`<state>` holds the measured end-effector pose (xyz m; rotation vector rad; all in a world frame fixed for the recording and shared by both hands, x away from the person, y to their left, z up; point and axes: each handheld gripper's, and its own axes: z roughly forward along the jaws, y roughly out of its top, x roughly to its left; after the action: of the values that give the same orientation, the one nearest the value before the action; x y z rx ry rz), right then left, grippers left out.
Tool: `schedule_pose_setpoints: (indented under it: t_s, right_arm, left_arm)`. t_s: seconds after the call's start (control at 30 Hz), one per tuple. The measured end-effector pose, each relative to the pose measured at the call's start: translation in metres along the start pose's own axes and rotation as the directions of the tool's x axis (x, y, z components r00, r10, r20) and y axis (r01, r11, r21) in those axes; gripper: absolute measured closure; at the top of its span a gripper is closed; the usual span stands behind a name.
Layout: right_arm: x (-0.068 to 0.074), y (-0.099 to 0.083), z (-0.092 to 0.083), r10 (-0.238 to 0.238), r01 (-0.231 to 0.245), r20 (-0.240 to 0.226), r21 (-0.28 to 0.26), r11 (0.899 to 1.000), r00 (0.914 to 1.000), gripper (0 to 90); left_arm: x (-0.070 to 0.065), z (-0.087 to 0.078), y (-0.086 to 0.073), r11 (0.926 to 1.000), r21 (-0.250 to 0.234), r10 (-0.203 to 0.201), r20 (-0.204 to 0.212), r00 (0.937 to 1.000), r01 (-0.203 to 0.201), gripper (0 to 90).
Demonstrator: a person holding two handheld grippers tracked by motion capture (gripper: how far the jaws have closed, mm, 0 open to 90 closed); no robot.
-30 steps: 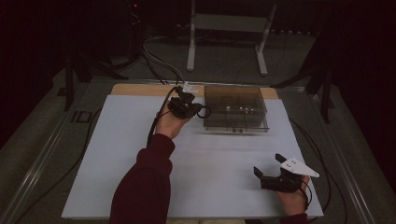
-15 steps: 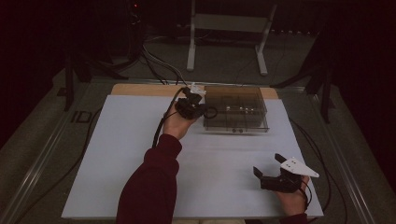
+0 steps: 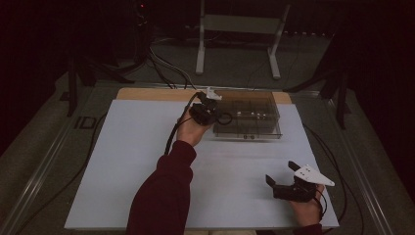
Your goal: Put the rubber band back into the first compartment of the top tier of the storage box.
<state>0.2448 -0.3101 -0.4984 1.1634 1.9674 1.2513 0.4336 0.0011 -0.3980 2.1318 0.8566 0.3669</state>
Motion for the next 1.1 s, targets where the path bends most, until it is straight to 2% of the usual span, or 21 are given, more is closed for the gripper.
schedule_pose_setpoints:
  t_s: [0.63, 1.1]
  right_arm:
    - [0.000, 0.000, 0.000, -0.001, 0.001, -0.003, -0.001, 1.000, 1.0000, 0.0]
    - [0.001, 0.001, 0.000, 0.000, 0.000, -0.004, 0.000, 1.000, 1.0000, 0.0]
  left_arm:
    - [-0.005, 0.012, 0.002, 0.9999, 0.006, -0.008, -0.009, 0.9999, 0.008, 88.5]
    - [-0.008, 0.021, -0.001, 0.9995, 0.028, -0.012, -0.033, 0.9994, 0.013, 88.5]
